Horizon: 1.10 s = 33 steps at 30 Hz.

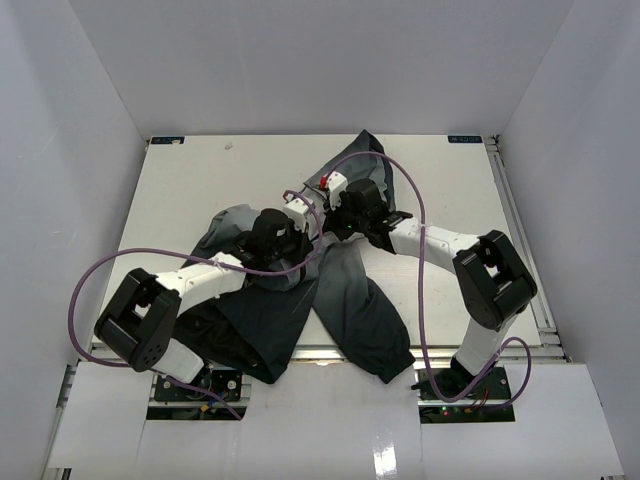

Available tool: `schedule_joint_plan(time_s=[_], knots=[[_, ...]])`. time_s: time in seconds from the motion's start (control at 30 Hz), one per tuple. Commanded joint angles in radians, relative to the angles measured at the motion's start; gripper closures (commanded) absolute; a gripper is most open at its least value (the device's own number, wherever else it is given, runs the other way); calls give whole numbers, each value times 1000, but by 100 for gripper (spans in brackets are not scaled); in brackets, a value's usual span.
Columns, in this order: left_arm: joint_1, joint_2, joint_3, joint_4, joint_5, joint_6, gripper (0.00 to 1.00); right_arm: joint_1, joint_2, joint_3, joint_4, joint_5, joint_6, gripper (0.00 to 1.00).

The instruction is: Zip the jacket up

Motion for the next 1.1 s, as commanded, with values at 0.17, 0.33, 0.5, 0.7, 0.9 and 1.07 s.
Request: schedule_joint_plan(time_s=[0.17, 0.33, 0.5, 0.7, 0.9, 1.07], knots=[[-15, -16, 20, -13, -7, 8, 100, -13, -25, 35, 41, 35, 9, 92], [-34, -2, 10, -13, -16, 25, 100, -49, -59, 13, 50, -55, 49, 79], [-53, 16, -7, -7, -51, 6, 100, -115, -95, -73, 126, -219, 136, 60], [-74, 18, -32, 24, -81, 4, 100, -140, -65, -116, 192, -325, 183, 52], [-84, 27, -47, 42, -118, 5, 100, -145, -49, -125, 225, -377, 203, 51], [-85, 26, -49, 49, -125, 8, 100, -156, -9, -110, 245, -405, 229, 49]])
